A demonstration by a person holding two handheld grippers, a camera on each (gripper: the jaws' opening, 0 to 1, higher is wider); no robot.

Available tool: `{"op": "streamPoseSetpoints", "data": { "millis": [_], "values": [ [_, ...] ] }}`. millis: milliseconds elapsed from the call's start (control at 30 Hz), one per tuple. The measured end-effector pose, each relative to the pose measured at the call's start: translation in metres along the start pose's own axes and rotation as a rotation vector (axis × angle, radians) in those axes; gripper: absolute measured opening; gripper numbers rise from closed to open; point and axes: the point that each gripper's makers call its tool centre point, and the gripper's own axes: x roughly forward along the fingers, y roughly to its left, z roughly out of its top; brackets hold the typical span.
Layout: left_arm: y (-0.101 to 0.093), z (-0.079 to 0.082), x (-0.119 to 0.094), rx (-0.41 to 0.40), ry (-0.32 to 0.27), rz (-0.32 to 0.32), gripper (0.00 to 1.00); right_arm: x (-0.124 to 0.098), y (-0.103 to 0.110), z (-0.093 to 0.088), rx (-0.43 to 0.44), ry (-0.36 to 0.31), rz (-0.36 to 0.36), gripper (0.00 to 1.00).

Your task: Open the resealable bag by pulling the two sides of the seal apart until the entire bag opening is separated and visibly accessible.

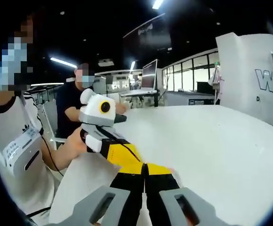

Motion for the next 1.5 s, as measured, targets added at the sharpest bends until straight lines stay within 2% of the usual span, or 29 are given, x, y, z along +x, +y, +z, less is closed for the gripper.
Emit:
{"op": "streamPoseSetpoints", "data": {
  "millis": [133, 633, 900, 1000, 1033, 1100, 1133, 1167, 1267, 1500],
  "values": [
    [0.000, -0.002, 0.000, 0.001, 0.013, -0.003, 0.00, -0.001, 0.000, -0.002, 0.016, 0.017, -0.003, 0.00],
    [-0.002, -0.008, 0.000, 0.031, 0.042, 0.000, 0.00, 0.000, 0.001, -0.008, -0.009, 0.064, -0.024, 0.00],
    [-0.004, -0.010, -0.002, 0.010, 0.055, -0.032, 0.00, -0.001, 0.004, -0.008, -0.005, 0.074, -0.011, 0.00],
    [-0.007, -0.012, -0.004, 0.001, 0.074, -0.058, 0.00, -0.002, 0.007, -0.010, 0.008, 0.078, 0.017, 0.00],
    [-0.009, -0.014, -0.005, -0.002, 0.083, -0.071, 0.00, -0.002, 0.010, -0.012, 0.029, 0.084, 0.048, 0.00],
    [-0.012, -0.019, -0.007, 0.006, 0.112, -0.100, 0.00, -0.004, 0.017, -0.014, 0.095, 0.082, 0.110, 0.00],
    [-0.012, -0.018, -0.008, 0.010, 0.106, -0.104, 0.00, -0.004, 0.019, -0.014, 0.131, 0.075, 0.136, 0.00],
    [-0.014, -0.021, -0.010, 0.014, 0.130, -0.123, 0.00, -0.004, 0.022, -0.016, 0.164, 0.083, 0.169, 0.00],
    [-0.014, -0.023, -0.011, 0.024, 0.143, -0.135, 0.00, -0.003, 0.020, -0.018, 0.221, 0.067, 0.186, 0.00],
    [-0.014, -0.029, -0.011, 0.051, 0.168, -0.131, 0.00, -0.001, 0.022, -0.021, 0.227, 0.072, 0.197, 0.00]
  ]
}}
